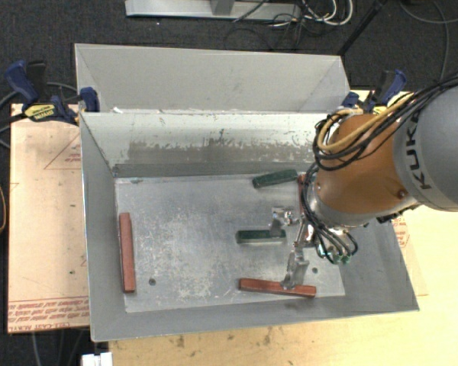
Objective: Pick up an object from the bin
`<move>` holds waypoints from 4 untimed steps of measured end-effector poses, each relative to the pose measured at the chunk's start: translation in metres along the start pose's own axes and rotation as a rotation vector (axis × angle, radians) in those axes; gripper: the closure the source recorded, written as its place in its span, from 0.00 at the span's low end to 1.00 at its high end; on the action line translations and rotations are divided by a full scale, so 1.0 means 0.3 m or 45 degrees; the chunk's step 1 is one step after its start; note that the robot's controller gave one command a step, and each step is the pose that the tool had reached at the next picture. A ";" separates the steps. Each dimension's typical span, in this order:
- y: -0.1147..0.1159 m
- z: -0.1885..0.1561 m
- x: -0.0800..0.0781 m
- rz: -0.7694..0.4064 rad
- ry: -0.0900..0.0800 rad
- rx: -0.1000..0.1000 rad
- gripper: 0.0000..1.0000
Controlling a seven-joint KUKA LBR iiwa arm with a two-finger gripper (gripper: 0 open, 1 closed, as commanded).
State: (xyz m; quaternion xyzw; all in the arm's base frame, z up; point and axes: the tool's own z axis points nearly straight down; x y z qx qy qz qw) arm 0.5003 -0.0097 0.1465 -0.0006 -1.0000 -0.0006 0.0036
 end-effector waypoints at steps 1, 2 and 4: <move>0.109 0.243 0.048 0.030 -0.010 -0.002 0.00; 0.103 0.234 0.048 0.032 -0.009 0.000 1.00; 0.115 -0.288 0.043 -0.035 -0.023 0.001 1.00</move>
Offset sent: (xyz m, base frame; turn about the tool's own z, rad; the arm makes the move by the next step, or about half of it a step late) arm -0.0150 0.0301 -0.0696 0.0268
